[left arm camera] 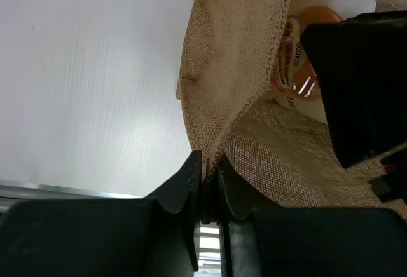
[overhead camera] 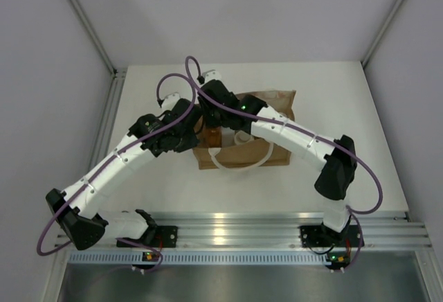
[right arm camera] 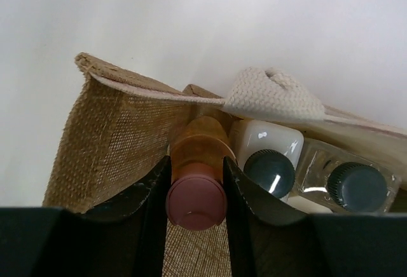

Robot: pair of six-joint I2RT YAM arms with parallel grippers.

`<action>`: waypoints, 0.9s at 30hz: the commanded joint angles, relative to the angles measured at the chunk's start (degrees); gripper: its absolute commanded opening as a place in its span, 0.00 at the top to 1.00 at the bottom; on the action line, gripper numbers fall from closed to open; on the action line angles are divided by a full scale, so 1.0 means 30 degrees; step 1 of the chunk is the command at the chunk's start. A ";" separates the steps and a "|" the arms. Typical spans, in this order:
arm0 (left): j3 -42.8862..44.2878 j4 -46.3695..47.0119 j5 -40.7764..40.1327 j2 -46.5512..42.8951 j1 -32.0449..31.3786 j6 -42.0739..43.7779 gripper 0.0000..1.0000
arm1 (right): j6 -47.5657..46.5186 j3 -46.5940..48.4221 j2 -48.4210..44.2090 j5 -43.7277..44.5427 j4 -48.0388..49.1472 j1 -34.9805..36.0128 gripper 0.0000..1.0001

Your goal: Take the personal care products out of the canvas bag

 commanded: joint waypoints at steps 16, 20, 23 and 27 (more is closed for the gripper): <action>0.0993 -0.0374 -0.0909 0.0248 -0.0012 0.0089 1.00 | -0.2146 0.3509 -0.4806 0.1569 0.2305 0.0483 1.00; 0.1110 -0.0403 -0.0938 0.0337 -0.0012 0.0118 1.00 | -0.2673 0.4741 -0.5011 0.1716 0.1718 0.0513 1.00; 0.1139 -0.0403 -0.0938 0.0337 -0.0012 0.0118 1.00 | -0.3083 0.5912 -0.4954 0.1979 0.0987 0.0513 1.00; 0.1081 -0.0403 -0.0967 0.0337 -0.0012 0.0148 1.00 | -0.3611 0.7319 -0.4924 0.2359 0.0137 0.0512 1.00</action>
